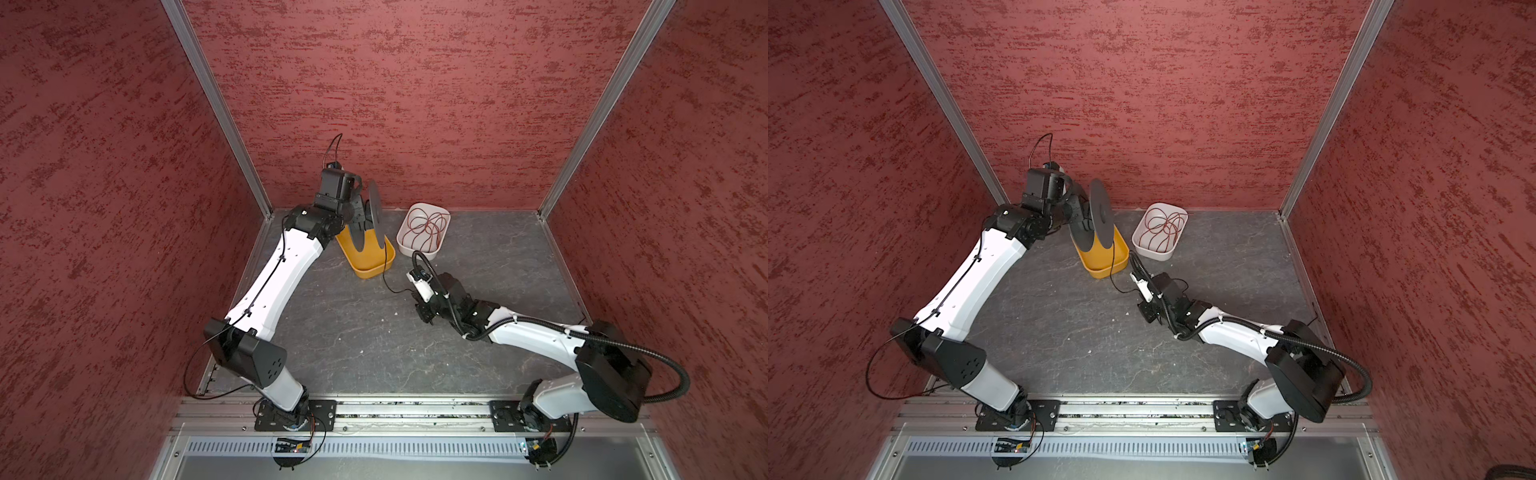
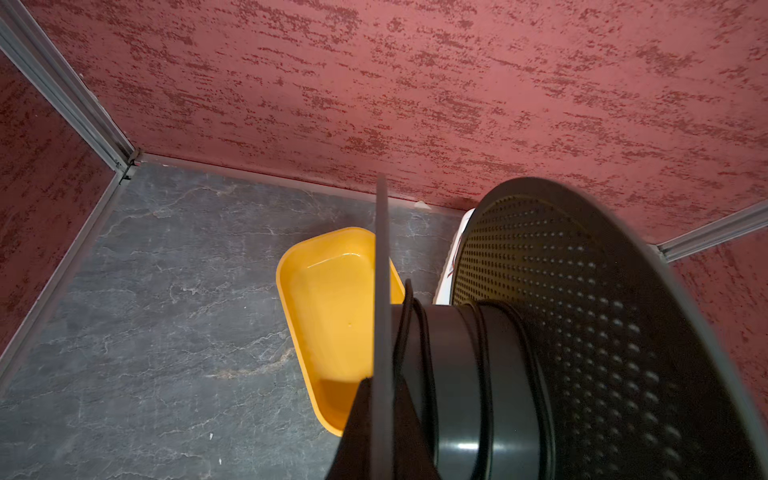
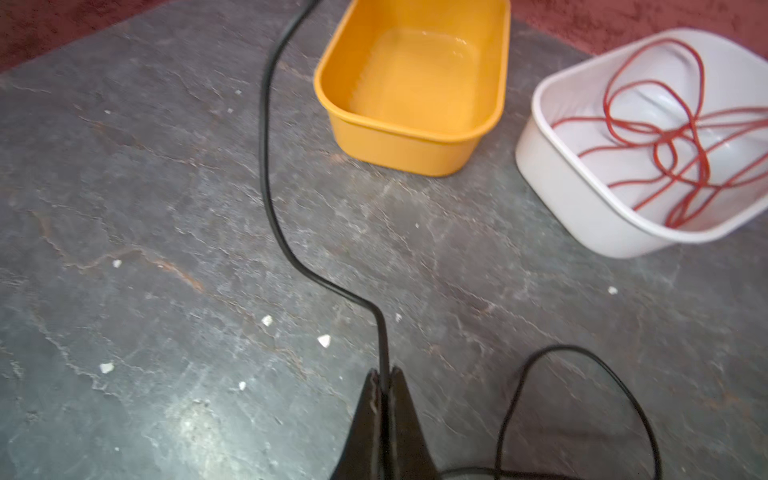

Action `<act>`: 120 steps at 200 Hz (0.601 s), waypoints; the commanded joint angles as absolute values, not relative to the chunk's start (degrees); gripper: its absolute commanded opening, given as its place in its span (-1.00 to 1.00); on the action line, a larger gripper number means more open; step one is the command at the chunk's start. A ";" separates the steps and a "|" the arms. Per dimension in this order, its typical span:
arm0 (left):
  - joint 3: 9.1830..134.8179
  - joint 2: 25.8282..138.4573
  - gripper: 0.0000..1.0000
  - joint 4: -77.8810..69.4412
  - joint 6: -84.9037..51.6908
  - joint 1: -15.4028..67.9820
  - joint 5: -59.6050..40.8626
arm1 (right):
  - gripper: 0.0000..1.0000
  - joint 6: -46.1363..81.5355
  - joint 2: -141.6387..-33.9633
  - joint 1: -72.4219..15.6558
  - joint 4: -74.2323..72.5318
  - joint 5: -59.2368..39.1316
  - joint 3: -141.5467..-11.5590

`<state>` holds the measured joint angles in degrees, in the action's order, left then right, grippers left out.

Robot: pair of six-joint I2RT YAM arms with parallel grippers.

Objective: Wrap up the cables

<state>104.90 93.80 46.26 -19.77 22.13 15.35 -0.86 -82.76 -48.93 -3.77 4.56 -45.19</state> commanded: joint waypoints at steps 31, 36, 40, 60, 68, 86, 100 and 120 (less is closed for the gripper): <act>106.84 97.84 -1.00 39.92 -20.74 22.13 19.96 | -1.00 -3.61 -81.84 -55.99 -8.23 8.41 -49.75; 106.67 98.13 -1.00 39.83 -20.67 22.21 20.29 | -1.00 -3.62 -81.66 -56.30 -8.05 8.44 -50.13; 106.47 98.42 -1.00 39.70 -20.57 22.36 20.87 | -1.00 -3.76 -81.45 -56.53 -7.92 8.42 -50.47; 105.58 99.74 -1.00 39.33 -19.62 23.19 23.75 | -1.00 -3.87 -79.88 -57.30 -8.00 8.23 -51.64; 105.32 100.33 -1.00 39.23 -19.31 23.46 24.36 | -1.00 -3.92 -79.04 -57.44 -8.08 8.09 -52.08; 104.96 101.39 -1.00 39.76 -18.35 24.19 26.08 | -1.00 -3.53 -76.82 -57.48 -8.16 10.09 -53.00; 103.78 101.53 -1.00 39.69 -17.64 24.90 27.77 | -1.00 -3.38 -75.13 -57.48 -7.92 12.28 -53.67; 101.89 101.34 -1.00 39.55 -17.23 25.48 28.56 | -1.00 -3.69 -72.78 -57.40 -7.82 14.27 -54.63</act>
